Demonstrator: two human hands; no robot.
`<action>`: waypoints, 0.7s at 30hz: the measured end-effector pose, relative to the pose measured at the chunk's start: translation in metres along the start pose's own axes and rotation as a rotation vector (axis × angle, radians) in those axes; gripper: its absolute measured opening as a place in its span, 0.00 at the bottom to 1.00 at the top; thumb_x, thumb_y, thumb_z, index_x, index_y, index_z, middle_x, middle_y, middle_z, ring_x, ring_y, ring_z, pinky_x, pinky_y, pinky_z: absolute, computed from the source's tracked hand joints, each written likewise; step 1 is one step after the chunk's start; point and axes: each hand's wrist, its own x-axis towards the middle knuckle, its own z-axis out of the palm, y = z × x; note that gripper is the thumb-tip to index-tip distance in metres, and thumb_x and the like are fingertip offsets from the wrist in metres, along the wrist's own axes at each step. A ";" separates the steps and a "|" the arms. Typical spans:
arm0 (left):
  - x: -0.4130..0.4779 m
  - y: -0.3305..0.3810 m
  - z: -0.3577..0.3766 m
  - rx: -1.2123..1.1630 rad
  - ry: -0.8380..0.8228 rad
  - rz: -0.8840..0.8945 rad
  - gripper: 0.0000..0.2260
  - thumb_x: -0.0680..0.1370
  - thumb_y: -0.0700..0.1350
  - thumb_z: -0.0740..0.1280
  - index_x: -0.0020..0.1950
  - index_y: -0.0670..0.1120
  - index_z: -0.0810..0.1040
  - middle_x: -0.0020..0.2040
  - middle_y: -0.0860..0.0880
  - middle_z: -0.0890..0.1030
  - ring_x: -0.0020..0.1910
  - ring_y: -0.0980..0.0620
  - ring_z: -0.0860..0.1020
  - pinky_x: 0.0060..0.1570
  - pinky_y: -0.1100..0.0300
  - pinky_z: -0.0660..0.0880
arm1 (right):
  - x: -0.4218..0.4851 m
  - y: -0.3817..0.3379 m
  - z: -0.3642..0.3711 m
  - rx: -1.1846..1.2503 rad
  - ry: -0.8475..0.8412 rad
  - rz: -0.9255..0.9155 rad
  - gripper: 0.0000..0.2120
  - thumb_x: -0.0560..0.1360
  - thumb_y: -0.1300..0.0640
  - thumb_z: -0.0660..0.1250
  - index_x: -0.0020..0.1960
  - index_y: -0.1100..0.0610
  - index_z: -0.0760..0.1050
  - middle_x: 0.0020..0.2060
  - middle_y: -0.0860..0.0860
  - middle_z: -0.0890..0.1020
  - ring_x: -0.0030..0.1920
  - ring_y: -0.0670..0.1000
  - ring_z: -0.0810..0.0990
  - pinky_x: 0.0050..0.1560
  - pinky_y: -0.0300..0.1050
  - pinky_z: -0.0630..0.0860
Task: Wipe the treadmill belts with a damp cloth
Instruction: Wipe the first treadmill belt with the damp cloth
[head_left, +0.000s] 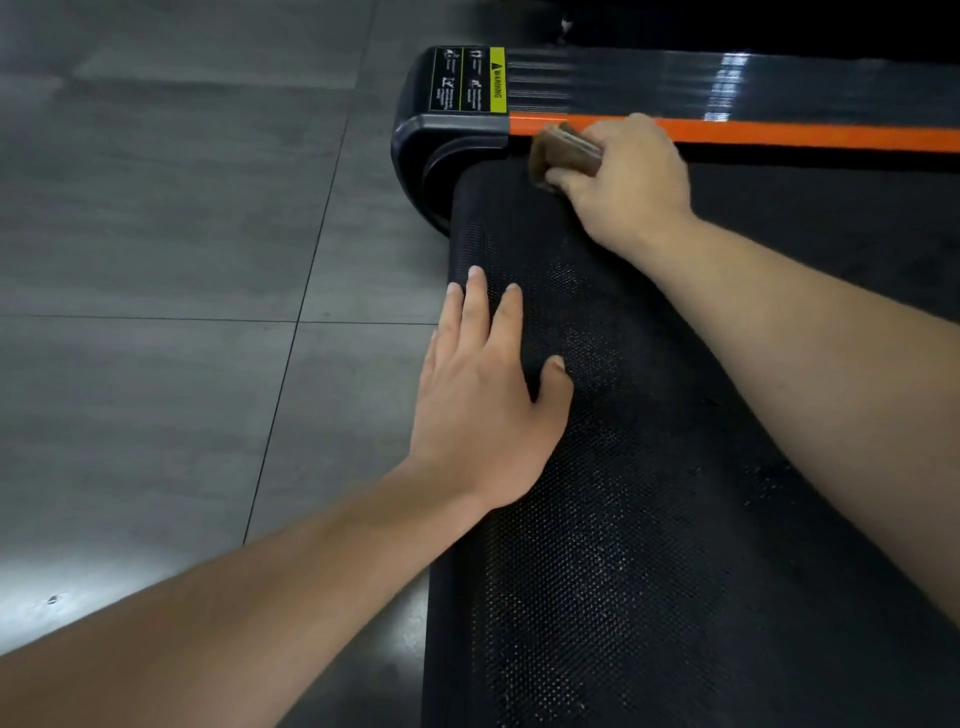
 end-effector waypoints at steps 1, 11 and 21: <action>-0.001 0.001 0.000 0.012 -0.003 0.002 0.32 0.84 0.56 0.58 0.85 0.50 0.51 0.85 0.50 0.42 0.83 0.53 0.39 0.81 0.54 0.44 | 0.002 0.013 -0.008 -0.013 0.019 0.089 0.19 0.73 0.38 0.70 0.54 0.52 0.81 0.50 0.53 0.83 0.54 0.57 0.81 0.51 0.48 0.77; 0.000 0.004 0.000 0.106 -0.042 0.030 0.30 0.84 0.59 0.55 0.84 0.57 0.50 0.85 0.48 0.38 0.83 0.50 0.37 0.82 0.47 0.47 | -0.009 0.014 -0.025 0.044 -0.012 0.227 0.16 0.74 0.40 0.71 0.48 0.53 0.80 0.44 0.49 0.81 0.48 0.55 0.81 0.44 0.44 0.71; 0.001 0.002 0.001 0.105 -0.047 0.024 0.30 0.84 0.59 0.55 0.84 0.58 0.50 0.85 0.50 0.38 0.82 0.52 0.36 0.82 0.50 0.46 | 0.003 -0.014 -0.009 -0.020 0.031 0.221 0.17 0.74 0.39 0.71 0.52 0.52 0.82 0.48 0.51 0.83 0.50 0.56 0.82 0.47 0.49 0.78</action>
